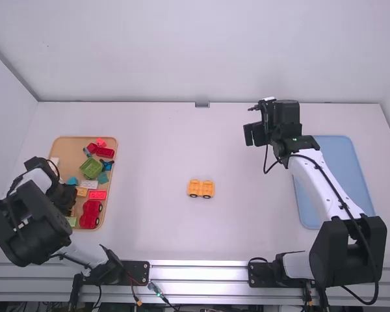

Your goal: Assemble lego blocks to make yellow taxi

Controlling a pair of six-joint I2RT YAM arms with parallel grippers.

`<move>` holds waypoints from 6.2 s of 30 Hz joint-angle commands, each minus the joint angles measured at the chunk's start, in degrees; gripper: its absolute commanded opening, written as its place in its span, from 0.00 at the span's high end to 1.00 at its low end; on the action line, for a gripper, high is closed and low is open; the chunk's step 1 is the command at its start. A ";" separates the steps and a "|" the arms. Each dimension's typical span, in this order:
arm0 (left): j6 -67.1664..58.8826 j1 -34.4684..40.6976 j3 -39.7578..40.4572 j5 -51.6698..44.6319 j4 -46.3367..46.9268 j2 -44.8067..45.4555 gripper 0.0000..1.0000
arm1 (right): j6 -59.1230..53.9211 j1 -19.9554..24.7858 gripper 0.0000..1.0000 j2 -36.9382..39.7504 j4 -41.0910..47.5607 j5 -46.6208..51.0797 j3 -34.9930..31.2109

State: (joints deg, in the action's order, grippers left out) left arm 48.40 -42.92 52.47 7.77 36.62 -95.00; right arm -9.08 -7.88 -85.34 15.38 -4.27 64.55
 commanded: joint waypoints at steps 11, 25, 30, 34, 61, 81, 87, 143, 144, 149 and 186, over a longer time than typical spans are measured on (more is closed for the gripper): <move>0.15 -0.46 -2.34 2.23 -1.99 0.28 0.49 | 0.24 -0.09 0.01 -0.50 0.04 -0.42 2.23; 0.15 -0.20 -5.16 2.14 -6.99 0.28 0.50 | 0.26 -0.09 0.01 -0.50 0.02 -0.46 2.23; 0.17 -0.22 -5.79 2.16 -7.34 0.28 0.50 | 0.24 -0.09 0.01 -0.50 -0.02 -0.44 2.23; 0.24 -0.22 -6.01 1.73 -7.34 0.28 0.54 | 0.24 -0.09 0.01 -0.50 -0.11 -0.44 2.23; 2.14 -0.20 -7.89 1.92 -11.87 0.28 0.71 | 0.24 -0.09 0.01 -0.50 0.11 -0.44 2.23; -25.29 6.38 -6.54 -32.76 -10.27 29.05 0.83 | 0.24 -0.11 0.01 -0.50 -1.95 -25.77 2.23; -28.94 18.29 -7.91 -42.56 -17.59 31.74 0.84 | -0.31 -2.23 0.01 -1.66 -6.67 -42.36 2.23; -22.73 49.68 -15.41 -75.71 -91.38 4.09 0.98 | 19.15 -11.32 0.55 -21.51 -44.85 -84.43 2.23; -22.73 49.68 -15.41 -75.69 -91.43 4.09 0.98 | 19.15 -11.37 0.55 -21.51 -44.70 -84.41 2.23; -23.21 49.68 -15.41 -75.71 -91.71 4.09 0.98 | 18.99 -12.66 0.62 -21.51 -44.72 -84.41 2.23; -29.73 49.68 -15.37 -55.54 -78.14 4.09 0.01 | 27.08 -14.29 1.00 -16.57 22.71 7.65 10.49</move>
State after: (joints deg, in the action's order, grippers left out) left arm 16.95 6.66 37.43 -53.54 -41.01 -90.65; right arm 5.54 -20.03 -103.50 35.62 -15.81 75.37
